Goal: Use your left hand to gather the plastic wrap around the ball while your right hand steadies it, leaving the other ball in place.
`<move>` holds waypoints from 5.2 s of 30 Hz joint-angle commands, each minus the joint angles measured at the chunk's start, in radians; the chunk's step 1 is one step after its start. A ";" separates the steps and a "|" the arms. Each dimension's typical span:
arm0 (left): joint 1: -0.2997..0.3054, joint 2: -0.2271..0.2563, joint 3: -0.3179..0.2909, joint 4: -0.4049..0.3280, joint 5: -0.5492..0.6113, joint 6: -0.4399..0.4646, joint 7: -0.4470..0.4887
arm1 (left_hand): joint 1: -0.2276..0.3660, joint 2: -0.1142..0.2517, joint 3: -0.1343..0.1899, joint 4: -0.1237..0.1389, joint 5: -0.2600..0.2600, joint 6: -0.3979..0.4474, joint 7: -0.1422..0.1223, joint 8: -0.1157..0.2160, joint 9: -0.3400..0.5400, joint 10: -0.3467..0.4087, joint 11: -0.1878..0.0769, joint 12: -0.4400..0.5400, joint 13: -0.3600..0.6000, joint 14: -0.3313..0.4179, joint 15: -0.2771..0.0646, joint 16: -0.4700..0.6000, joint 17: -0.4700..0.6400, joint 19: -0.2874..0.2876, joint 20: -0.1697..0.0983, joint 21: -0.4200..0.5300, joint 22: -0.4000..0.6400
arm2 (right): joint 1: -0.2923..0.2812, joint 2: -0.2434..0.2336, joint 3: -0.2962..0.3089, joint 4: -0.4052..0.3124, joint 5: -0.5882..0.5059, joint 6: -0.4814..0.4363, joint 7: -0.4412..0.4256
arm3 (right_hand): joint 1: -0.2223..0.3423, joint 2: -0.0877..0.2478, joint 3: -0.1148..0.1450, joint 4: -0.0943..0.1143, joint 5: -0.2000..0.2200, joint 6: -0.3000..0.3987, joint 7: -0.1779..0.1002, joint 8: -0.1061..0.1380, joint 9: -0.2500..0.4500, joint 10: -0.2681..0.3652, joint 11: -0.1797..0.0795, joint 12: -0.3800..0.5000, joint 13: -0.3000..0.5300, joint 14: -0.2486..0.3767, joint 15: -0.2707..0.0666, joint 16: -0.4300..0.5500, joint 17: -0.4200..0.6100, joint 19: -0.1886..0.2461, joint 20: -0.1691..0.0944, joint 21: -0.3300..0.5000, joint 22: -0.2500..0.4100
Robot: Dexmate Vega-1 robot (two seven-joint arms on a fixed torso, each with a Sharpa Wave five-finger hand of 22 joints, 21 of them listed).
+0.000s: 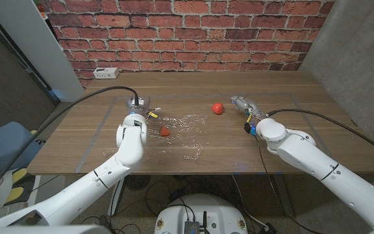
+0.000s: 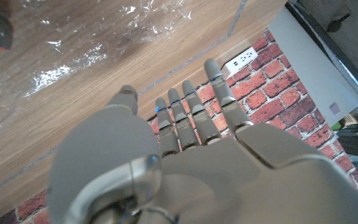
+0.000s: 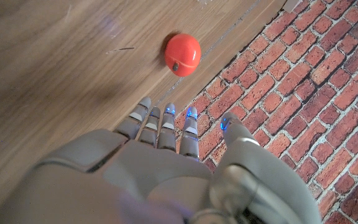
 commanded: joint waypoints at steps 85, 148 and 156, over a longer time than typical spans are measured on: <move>-0.279 0.067 0.132 0.043 -0.365 -0.002 -0.285 | 0.162 0.045 0.198 -0.124 0.010 0.463 0.071 0.102 0.025 0.604 -0.075 0.217 0.023 0.334 -0.150 0.039 -0.052 0.032 -0.044 -0.085 0.009 | 0.068 -0.022 -0.081 -0.078 -0.066 -0.322 0.034 | 0.042 -0.009 0.026 0.021 0.002 0.050 0.006 0.005 0.003 0.038 -0.004 0.008 0.007 0.023 -0.011 0.018 0.014 0.021 -0.005 0.011 0.002; -0.589 0.117 0.347 -0.129 -0.826 0.026 -0.137 | 0.192 0.025 0.217 -0.130 0.019 0.480 0.105 0.080 0.045 0.624 -0.040 0.283 0.084 0.388 -0.135 0.030 -0.052 0.100 -0.042 -0.049 0.013 | 0.386 -0.029 -0.527 -0.122 -0.381 -0.783 0.200 | 0.509 -0.134 0.083 -0.080 -0.003 0.325 -0.153 -0.001 0.002 -0.043 -0.165 -0.025 -0.007 -0.079 -0.065 -0.030 -0.020 0.023 -0.002 -0.010 -0.004; -0.635 0.090 0.400 -0.125 -0.786 0.027 -0.190 | 0.199 0.018 0.221 -0.134 0.023 0.491 0.109 0.080 0.048 0.641 -0.034 0.295 0.090 0.410 -0.140 0.033 -0.055 0.104 -0.041 -0.046 0.012 | 0.400 -0.029 -0.553 -0.122 -0.408 -0.795 0.200 | 0.524 -0.144 0.070 -0.077 0.000 0.291 -0.142 -0.013 0.003 -0.049 -0.165 -0.025 -0.007 -0.080 -0.067 -0.027 -0.020 0.024 -0.002 -0.009 -0.003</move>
